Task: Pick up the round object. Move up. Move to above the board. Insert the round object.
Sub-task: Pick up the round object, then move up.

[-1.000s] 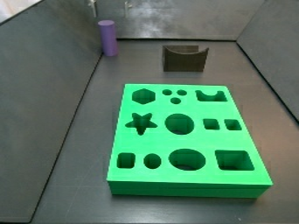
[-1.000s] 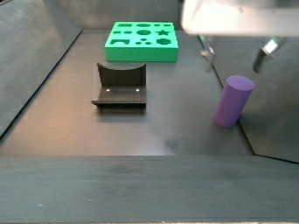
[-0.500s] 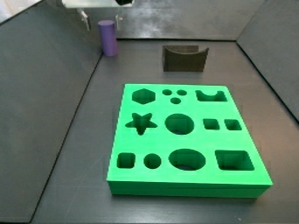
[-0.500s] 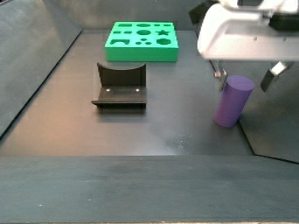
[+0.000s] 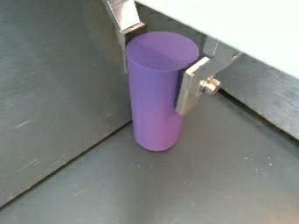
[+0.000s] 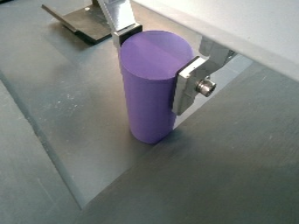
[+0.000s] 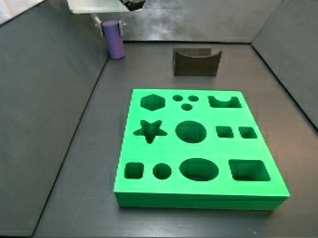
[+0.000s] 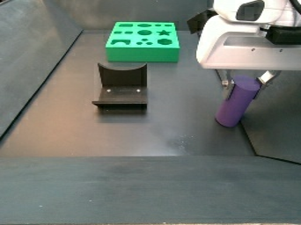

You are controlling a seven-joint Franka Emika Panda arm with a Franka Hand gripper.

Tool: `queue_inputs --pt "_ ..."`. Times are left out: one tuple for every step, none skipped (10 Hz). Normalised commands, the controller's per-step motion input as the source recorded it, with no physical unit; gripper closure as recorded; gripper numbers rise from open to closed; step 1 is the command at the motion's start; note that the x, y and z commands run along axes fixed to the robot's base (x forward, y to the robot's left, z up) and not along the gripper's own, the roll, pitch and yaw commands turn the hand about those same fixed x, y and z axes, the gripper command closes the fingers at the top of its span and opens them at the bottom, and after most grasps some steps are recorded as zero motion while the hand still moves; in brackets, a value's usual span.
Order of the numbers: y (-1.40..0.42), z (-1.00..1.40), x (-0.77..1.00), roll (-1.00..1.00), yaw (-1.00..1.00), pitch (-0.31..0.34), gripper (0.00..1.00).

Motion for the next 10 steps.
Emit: queue_inputs --pt "0.0 0.0 0.0 0.0 0.0 0.0 1.0" --pt "0.0 0.0 0.0 0.0 0.0 0.0 1.0" --pt "0.0 0.0 0.0 0.0 0.0 0.0 1.0" --pt "0.0 0.0 0.0 0.0 0.0 0.0 1.0" --pt "0.0 0.0 0.0 0.0 0.0 0.0 1.0" --pt "0.0 0.0 0.0 0.0 0.0 0.0 1.0" --pt "0.0 0.0 0.0 0.0 0.0 0.0 1.0" --pt "0.0 0.0 0.0 0.0 0.0 0.0 1.0" --pt "0.0 0.83 0.0 0.0 0.0 0.0 1.0" --pt "0.02 0.81 -0.03 0.0 0.03 0.013 1.0"
